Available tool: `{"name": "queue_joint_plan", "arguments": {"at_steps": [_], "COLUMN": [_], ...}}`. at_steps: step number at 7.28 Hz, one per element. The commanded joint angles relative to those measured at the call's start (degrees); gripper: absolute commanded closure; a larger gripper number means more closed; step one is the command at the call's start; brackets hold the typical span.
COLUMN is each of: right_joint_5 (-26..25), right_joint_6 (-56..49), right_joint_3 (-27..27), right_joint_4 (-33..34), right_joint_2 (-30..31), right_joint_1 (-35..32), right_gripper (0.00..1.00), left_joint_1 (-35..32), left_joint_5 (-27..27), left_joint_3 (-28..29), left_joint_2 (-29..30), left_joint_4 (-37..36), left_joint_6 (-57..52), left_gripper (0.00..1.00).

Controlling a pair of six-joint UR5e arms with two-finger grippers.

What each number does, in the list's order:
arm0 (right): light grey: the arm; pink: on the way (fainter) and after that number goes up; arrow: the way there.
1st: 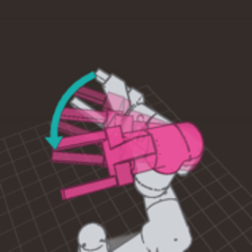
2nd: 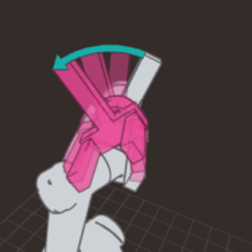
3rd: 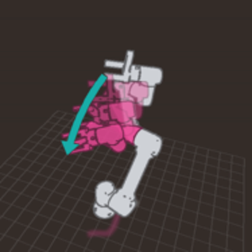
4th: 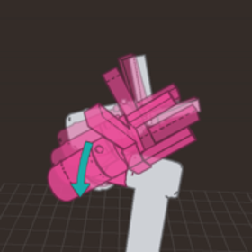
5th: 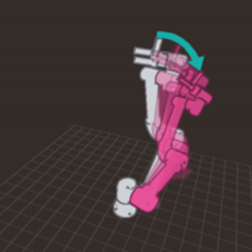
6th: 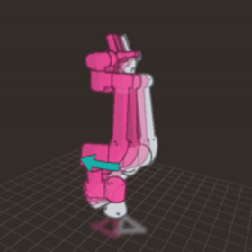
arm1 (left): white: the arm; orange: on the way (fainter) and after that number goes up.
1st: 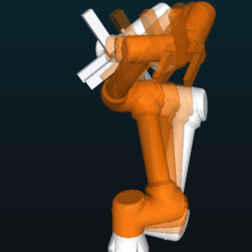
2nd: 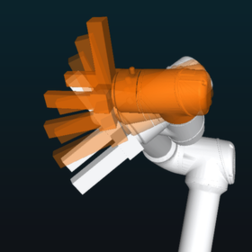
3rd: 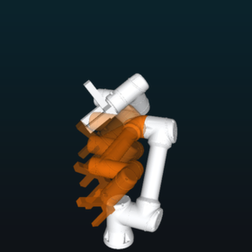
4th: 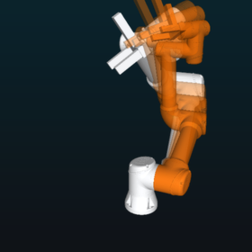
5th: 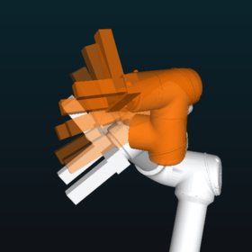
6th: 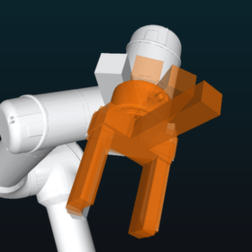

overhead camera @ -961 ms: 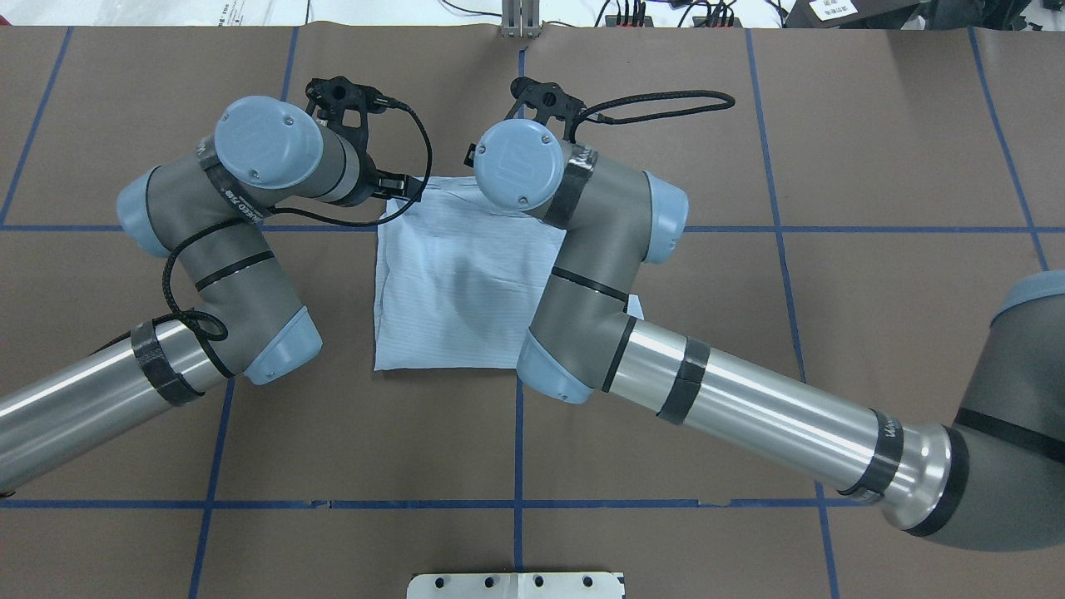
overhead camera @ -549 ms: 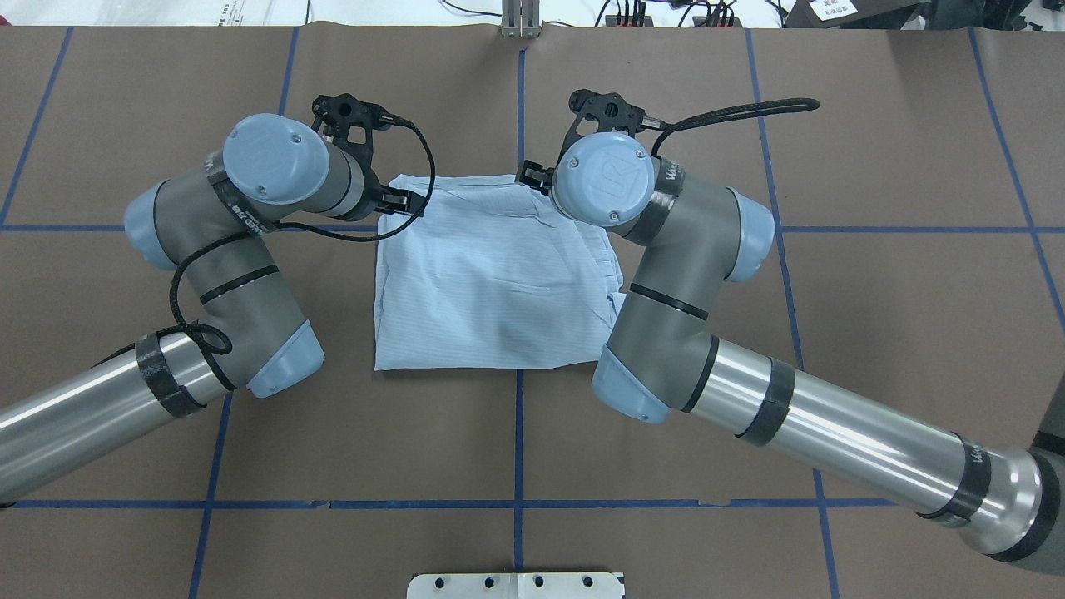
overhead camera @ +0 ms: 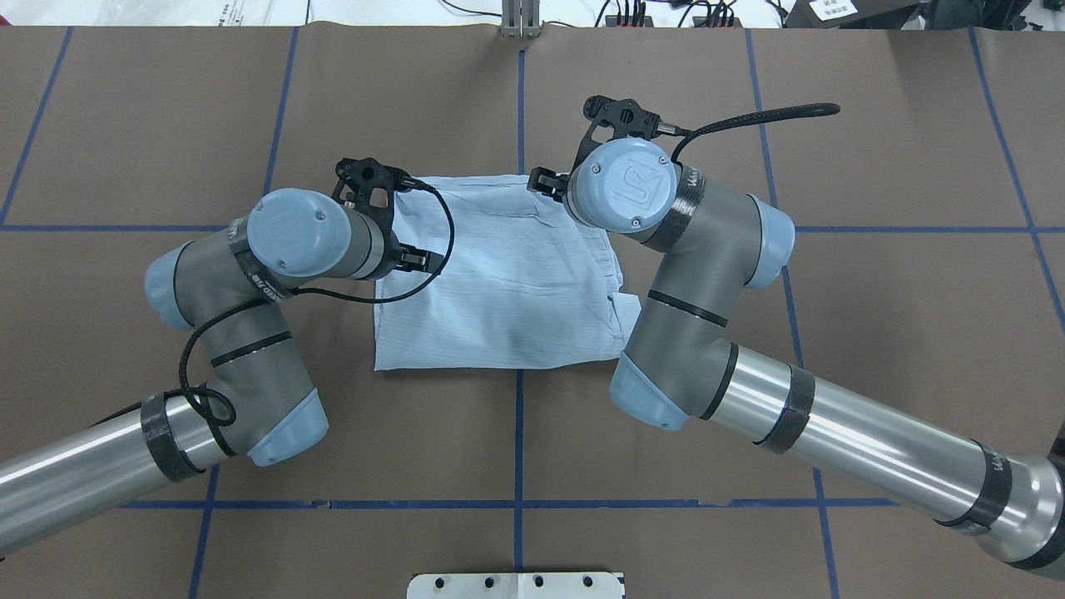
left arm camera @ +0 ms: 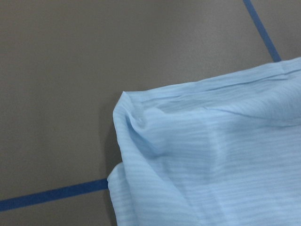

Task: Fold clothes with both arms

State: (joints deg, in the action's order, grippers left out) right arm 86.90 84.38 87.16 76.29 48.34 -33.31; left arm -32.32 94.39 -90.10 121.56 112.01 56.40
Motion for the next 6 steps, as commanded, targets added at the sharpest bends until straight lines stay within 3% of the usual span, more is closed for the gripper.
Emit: {"name": "queue_joint_plan", "arguments": {"at_steps": [1,2,4,6], "right_joint_5": [-0.1,-0.1,-0.1,-0.1], "right_joint_6": [0.0,0.0,0.0,0.0], "right_joint_3": [0.0,0.0,0.0,-0.1], "right_joint_4": [0.0,0.0,0.0,0.0], "right_joint_2": [0.0,0.0,0.0,0.0], "right_joint_1": [0.0,0.1,0.1,0.1], "right_gripper": [0.00,0.00,0.00,0.00], "left_joint_1": [0.9,0.9,1.0,1.0], "left_joint_5": [-0.3,-0.2,-0.1,-0.1], "left_joint_3": [-1.9,-2.4,-5.2,-5.4], "left_joint_2": [-0.9,-1.0,-3.8,-3.9], "left_joint_4": [-0.1,-0.2,-0.3,-0.3], "left_joint_6": [0.4,0.3,0.4,0.5], "left_gripper": [0.26,0.48,0.49,0.78]}}
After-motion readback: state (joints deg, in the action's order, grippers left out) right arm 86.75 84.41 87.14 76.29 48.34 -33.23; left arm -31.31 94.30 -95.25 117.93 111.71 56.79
